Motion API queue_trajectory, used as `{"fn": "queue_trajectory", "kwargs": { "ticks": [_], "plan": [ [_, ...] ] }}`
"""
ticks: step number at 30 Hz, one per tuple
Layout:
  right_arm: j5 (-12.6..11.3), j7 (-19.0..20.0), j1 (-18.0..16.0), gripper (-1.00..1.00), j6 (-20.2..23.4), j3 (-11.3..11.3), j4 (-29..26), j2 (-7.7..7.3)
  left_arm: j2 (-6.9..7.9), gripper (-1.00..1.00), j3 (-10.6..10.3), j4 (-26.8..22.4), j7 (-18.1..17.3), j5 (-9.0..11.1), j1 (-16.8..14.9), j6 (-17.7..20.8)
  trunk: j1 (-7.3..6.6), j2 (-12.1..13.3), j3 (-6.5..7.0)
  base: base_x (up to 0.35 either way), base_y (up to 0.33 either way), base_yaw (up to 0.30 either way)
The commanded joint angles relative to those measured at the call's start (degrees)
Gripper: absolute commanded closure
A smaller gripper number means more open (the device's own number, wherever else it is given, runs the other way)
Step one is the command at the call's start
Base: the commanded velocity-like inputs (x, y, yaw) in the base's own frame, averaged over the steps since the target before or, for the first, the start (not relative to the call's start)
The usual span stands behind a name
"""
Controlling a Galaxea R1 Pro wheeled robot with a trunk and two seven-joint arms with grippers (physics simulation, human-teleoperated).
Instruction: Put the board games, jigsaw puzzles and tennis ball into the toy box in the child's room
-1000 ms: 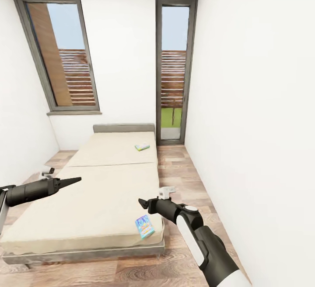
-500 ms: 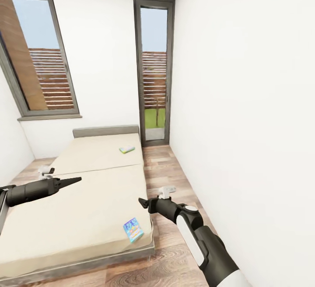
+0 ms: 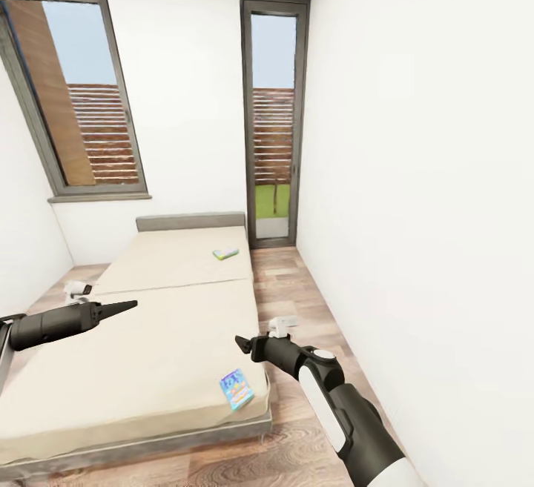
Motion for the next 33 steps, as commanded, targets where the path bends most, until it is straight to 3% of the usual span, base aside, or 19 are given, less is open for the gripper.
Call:
{"fn": "queue_trajectory", "kwargs": {
  "ticks": [1,13,33],
  "plan": [
    [-0.2,0.1,0.0,-1.0,0.3,0.0,0.0,0.0,-0.01,-1.0,0.0,0.0,-0.3,-0.1,0.0,0.6,0.02,0.0,-0.01,0.0,-0.14,0.271],
    [-0.2,0.2,0.0,-1.0,0.2,-0.1,-0.1,-0.03,-0.29,-1.0,-0.1,0.1,-0.3,-0.1,0.1,0.7,0.02,0.0,0.06,0.026,-0.191,0.254],
    [-0.3,0.3,0.0,-1.0,0.0,-0.2,-0.2,-0.1,-0.41,-1.0,-0.1,0.1,-0.3,-0.1,0.1,0.8,0.02,0.0,0.06,0.039,-0.064,0.013]
  ]
}}
